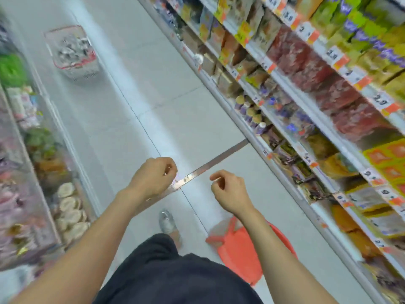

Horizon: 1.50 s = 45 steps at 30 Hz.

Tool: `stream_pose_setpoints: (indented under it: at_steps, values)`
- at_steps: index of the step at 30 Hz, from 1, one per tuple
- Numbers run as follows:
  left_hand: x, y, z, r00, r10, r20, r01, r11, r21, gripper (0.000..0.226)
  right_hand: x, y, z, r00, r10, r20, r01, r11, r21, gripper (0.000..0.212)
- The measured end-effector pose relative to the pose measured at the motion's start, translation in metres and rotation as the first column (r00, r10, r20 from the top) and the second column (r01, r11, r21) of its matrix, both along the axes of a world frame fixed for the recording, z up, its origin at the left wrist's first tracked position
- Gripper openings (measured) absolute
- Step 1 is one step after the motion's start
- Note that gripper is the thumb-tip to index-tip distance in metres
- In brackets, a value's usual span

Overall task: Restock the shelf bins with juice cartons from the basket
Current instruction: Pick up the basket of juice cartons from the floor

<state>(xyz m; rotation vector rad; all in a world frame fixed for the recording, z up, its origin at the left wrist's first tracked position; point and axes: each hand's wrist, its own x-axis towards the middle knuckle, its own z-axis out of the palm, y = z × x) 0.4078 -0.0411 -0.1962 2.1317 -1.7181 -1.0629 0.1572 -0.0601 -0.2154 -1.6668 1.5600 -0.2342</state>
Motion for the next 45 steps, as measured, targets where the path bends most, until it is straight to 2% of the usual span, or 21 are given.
stream_pose_setpoints:
  at_steps: [4,10,13,22,26,30,37,45]
  values:
    - [0.083,-0.041,0.002,0.994,0.101,0.036,-0.101,0.995,0.016,0.021,0.081,-0.074,0.002,0.996,0.081,-0.039,-0.082,0.997,-0.006,0.022]
    - [0.171,-0.12,-0.001,0.963,0.265,-0.046,-0.265,0.964,0.009,0.023,0.189,-0.179,0.002,0.983,0.184,-0.009,-0.184,0.983,0.024,0.024]
    - [0.21,-0.176,-0.009,0.959,0.279,-0.055,-0.278,0.96,0.014,0.023,0.239,-0.24,-0.006,0.968,0.252,0.02,-0.253,0.967,0.029,0.024]
    - [0.346,-0.396,-0.008,0.93,0.365,-0.028,-0.364,0.93,0.042,0.023,0.384,-0.479,-0.023,0.927,0.365,0.09,-0.372,0.924,0.087,0.024]
    - [0.413,-0.471,-0.004,0.898,0.441,0.015,-0.441,0.896,0.053,0.024,0.457,-0.583,-0.015,0.879,0.47,0.085,-0.477,0.872,0.112,0.024]
    - [0.477,-0.547,-0.013,0.843,0.538,-0.012,-0.537,0.843,0.04,0.021,0.543,-0.686,-0.011,0.823,0.562,0.08,-0.567,0.819,0.085,0.022]
    - [0.622,-0.721,-0.037,0.755,0.651,-0.083,-0.654,0.755,-0.031,0.021,0.708,-0.874,-0.021,0.804,0.594,0.036,-0.595,0.803,0.034,0.024]
    - [0.778,-0.928,-0.01,0.78,0.621,-0.072,-0.625,0.779,-0.054,0.03,0.844,-1.073,0.001,0.801,0.598,-0.015,-0.598,0.801,0.016,0.023]
